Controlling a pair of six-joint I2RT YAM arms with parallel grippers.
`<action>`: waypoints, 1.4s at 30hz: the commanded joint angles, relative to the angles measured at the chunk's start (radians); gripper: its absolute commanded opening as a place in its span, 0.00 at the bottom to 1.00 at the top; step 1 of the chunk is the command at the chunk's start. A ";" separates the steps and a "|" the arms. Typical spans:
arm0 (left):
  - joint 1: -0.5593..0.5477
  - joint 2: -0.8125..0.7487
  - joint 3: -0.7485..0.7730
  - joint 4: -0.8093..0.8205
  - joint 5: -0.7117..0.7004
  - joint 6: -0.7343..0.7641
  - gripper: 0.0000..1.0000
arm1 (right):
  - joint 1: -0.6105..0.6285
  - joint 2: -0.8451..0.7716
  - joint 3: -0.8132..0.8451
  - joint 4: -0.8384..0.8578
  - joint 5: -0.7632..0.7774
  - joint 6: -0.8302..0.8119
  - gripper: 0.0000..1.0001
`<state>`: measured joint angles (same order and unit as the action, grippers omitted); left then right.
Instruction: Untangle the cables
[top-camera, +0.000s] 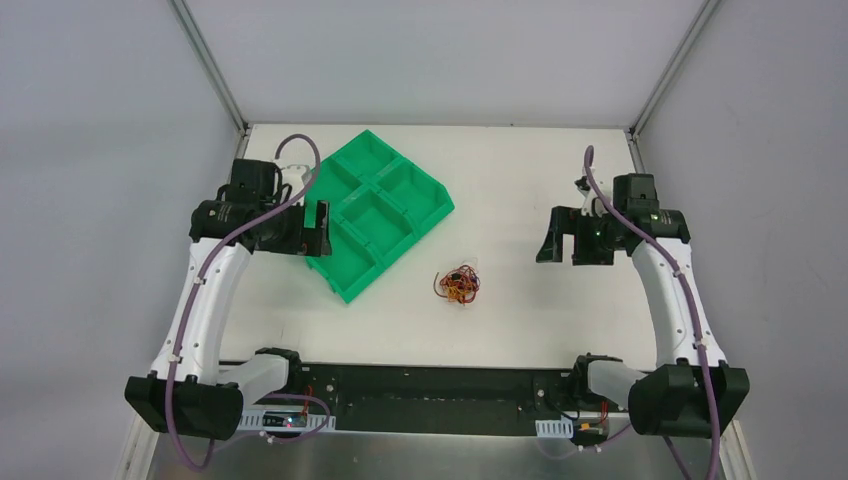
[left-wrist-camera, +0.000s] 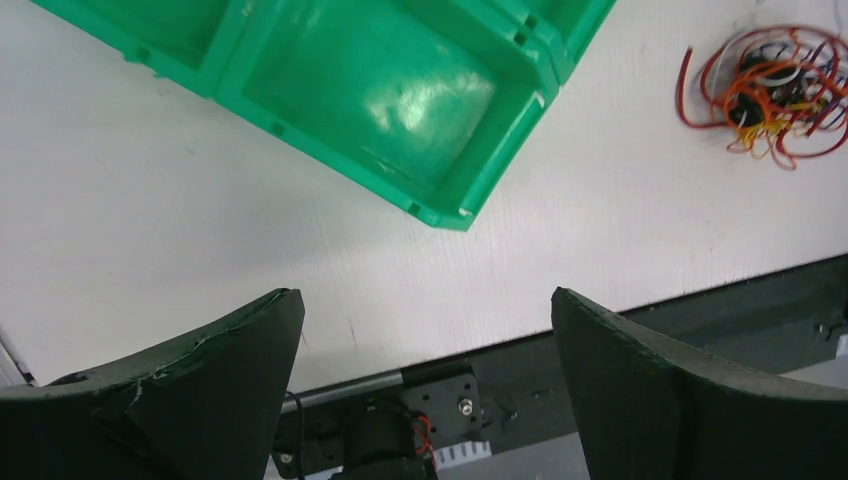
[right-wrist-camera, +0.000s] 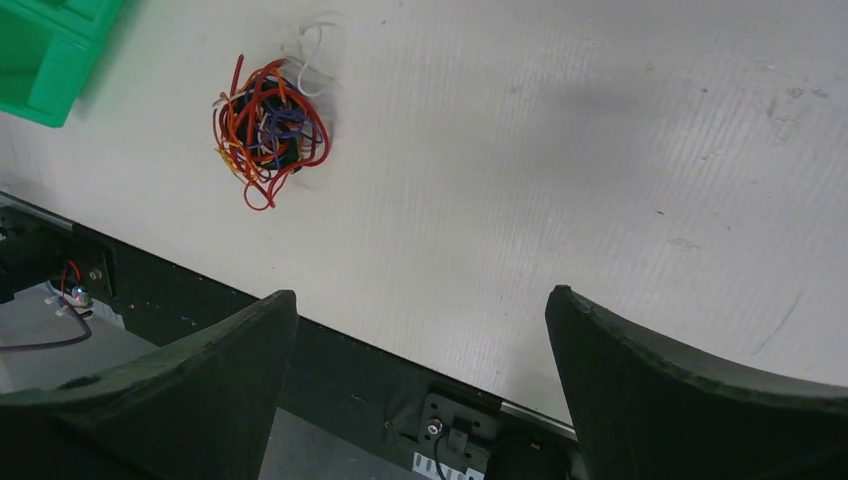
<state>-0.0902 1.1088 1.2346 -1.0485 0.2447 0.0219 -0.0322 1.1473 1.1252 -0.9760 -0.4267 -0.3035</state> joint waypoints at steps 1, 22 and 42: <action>0.004 -0.043 0.077 0.118 -0.044 -0.061 1.00 | 0.069 0.036 0.024 -0.008 -0.039 0.005 0.99; -0.022 -0.014 -0.095 0.415 0.331 -0.073 1.00 | 0.470 0.524 0.126 0.107 0.013 0.055 0.99; -0.237 0.090 -0.221 0.596 0.414 -0.132 0.93 | 0.522 0.624 0.181 0.170 -0.263 0.079 0.00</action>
<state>-0.2642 1.1812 1.0164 -0.5259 0.5861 -0.0994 0.5167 1.8927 1.3125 -0.8124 -0.5877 -0.2123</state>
